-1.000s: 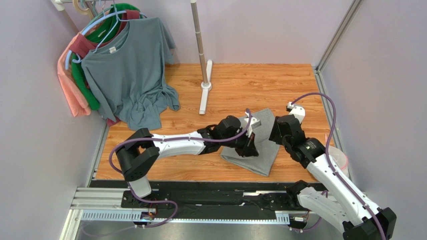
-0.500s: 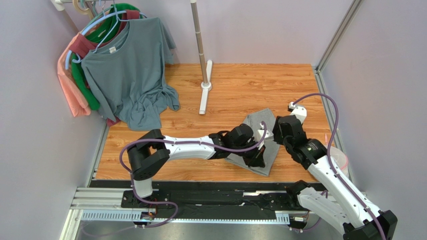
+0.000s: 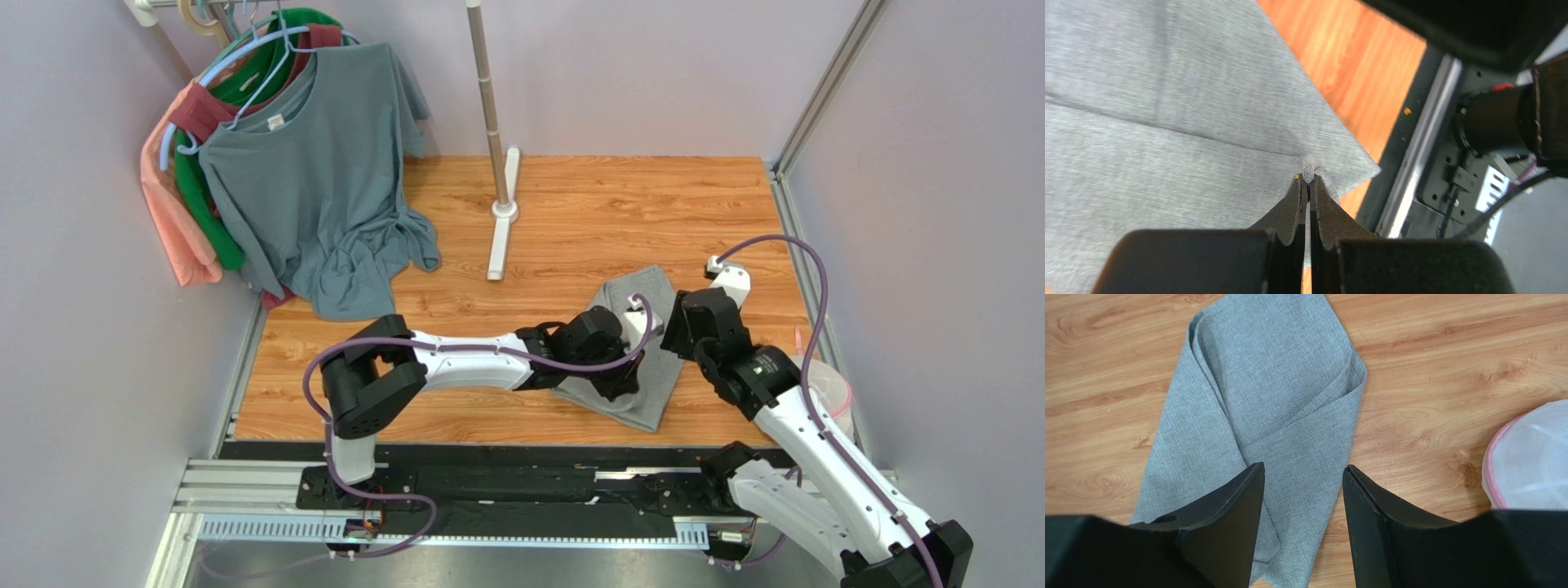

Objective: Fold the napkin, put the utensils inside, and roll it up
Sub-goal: Fold the napkin

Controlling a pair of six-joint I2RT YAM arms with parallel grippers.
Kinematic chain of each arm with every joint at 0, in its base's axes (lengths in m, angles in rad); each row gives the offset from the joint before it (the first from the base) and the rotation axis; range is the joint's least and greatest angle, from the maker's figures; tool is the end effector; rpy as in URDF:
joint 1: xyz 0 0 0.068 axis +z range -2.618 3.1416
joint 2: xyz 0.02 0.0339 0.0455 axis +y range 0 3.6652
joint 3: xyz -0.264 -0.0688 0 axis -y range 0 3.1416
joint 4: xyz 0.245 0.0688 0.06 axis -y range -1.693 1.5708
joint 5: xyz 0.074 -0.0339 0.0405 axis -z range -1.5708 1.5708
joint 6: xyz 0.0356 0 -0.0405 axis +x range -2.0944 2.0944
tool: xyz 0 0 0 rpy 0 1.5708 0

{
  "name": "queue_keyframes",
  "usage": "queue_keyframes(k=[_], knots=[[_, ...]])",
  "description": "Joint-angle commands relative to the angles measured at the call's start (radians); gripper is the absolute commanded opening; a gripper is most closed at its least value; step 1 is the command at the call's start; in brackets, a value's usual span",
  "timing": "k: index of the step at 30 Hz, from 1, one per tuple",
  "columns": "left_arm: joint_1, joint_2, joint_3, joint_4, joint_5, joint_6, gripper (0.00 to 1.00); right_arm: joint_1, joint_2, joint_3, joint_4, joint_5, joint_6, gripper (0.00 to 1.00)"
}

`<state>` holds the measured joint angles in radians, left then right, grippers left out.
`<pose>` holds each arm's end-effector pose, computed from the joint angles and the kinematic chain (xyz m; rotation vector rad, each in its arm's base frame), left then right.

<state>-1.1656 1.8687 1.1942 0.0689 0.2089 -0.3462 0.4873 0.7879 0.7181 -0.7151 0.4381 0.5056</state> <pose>0.1571 -0.3850 0.1978 1.0639 2.1230 -1.0330 0.1463 0.0604 0.2683 0.2288 2.2537 0.0038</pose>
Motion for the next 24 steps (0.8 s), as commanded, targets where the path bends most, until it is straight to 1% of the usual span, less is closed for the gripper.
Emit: queue_keyframes(k=[1, 5, 6, 7, 9, 13, 18, 21, 24], knots=[[-0.006, -0.06, 0.022, 0.071, -0.126, 0.001, 0.0, -0.004, -0.027, -0.023, -0.004, -0.007, 0.017, 0.54], [-0.02, -0.091, 0.012, 0.088, -0.206, 0.019, 0.0, -0.004, -0.03, -0.026, -0.006, -0.004, 0.016, 0.54], [-0.025, -0.098, -0.002, 0.098, -0.207, 0.024, 0.0, -0.004, -0.029, -0.025, -0.004, -0.004, 0.016, 0.54], [-0.031, -0.106, -0.01, 0.107, -0.268, 0.027, 0.0, -0.004, -0.027, -0.023, -0.006, -0.002, 0.014, 0.54], [-0.04, -0.12, -0.018, 0.135, -0.293, 0.035, 0.0, -0.007, -0.024, -0.023, -0.006, 0.001, 0.013, 0.54], [-0.046, -0.106, -0.001, 0.117, -0.361, 0.035, 0.0, -0.004, -0.022, -0.022, -0.003, 0.002, 0.016, 0.54], [-0.087, -0.095, -0.03, 0.173, -0.394, 0.079, 0.0, -0.004, -0.035, -0.025, -0.006, 0.004, 0.013, 0.54], [-0.1, -0.043, 0.002, 0.14, -0.408, 0.092, 0.0, -0.004, -0.033, -0.025, -0.006, 0.001, 0.017, 0.54], [-0.105, -0.031, -0.01, 0.135, -0.373, 0.095, 0.0, -0.004, -0.039, -0.025, -0.009, -0.001, 0.019, 0.54]])
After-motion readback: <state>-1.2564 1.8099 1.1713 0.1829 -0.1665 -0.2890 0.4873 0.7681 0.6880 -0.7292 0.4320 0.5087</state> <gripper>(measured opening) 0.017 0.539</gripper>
